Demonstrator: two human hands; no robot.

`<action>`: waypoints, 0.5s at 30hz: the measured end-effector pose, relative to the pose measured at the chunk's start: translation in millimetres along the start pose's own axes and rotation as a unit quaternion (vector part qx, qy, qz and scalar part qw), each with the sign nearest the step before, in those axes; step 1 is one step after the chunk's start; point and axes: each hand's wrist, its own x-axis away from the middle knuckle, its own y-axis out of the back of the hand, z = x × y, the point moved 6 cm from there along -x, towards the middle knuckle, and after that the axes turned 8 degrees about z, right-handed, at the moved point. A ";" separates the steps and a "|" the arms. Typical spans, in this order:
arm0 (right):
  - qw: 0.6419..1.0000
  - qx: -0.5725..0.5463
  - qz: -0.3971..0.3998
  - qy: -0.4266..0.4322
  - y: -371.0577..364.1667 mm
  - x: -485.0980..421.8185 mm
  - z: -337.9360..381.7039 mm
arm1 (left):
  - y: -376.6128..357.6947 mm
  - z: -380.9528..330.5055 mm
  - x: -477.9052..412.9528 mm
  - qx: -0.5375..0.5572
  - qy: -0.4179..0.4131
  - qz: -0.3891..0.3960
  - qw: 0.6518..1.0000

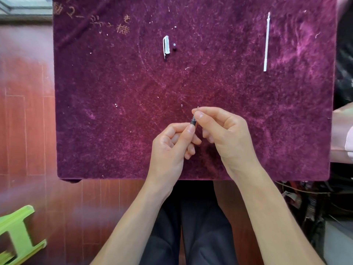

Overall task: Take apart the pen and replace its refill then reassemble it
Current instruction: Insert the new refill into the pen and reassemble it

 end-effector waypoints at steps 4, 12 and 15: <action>1.000 0.000 0.000 -0.006 0.8 -0.2 0.8 | -0.3 -0.2 0.2 -0.005 0.002 0.000 1.000; 1.000 -0.021 -0.008 -0.021 2.1 -8.2 2.1 | 0.2 -1.6 -3.3 -0.005 0.007 0.003 1.000; 0.999 -0.024 -0.016 -0.019 4.1 -13.7 5.2 | 1.2 -2.1 -4.9 -0.008 0.005 0.004 1.000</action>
